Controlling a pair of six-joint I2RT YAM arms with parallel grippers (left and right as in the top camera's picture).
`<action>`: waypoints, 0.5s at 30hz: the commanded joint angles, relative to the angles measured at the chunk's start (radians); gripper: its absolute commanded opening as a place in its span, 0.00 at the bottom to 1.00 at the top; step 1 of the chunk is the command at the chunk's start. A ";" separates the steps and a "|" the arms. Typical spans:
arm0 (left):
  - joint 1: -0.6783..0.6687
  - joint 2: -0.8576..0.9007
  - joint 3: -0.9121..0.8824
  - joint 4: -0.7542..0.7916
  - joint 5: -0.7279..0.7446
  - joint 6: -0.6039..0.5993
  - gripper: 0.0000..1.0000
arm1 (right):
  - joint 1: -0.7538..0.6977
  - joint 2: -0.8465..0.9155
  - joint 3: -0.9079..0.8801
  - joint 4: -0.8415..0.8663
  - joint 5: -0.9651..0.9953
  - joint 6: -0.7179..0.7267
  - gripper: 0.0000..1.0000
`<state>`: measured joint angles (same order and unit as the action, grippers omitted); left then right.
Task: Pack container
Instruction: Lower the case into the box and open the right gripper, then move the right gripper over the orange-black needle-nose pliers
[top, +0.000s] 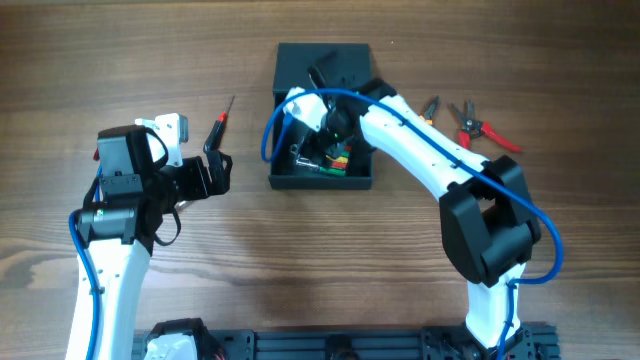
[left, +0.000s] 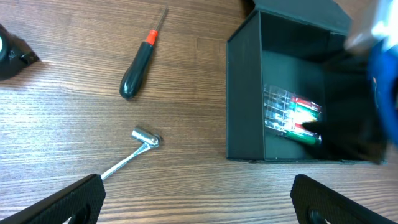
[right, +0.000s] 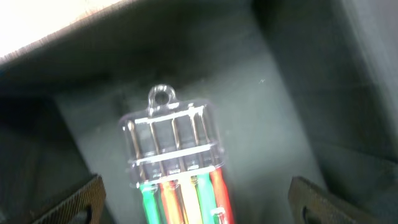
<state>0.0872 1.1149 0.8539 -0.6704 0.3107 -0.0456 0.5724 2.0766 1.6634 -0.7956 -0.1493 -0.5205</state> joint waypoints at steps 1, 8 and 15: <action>0.003 0.002 0.017 0.000 -0.006 0.016 1.00 | -0.014 -0.065 0.153 -0.083 0.016 0.123 0.95; 0.003 0.002 0.017 0.000 -0.006 0.016 1.00 | -0.154 -0.219 0.364 -0.232 0.234 0.813 1.00; 0.003 0.002 0.017 0.000 -0.006 0.016 1.00 | -0.366 -0.246 0.331 -0.422 0.254 1.130 1.00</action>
<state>0.0872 1.1149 0.8539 -0.6704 0.3107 -0.0456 0.2722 1.7988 2.0270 -1.1809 0.0517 0.3840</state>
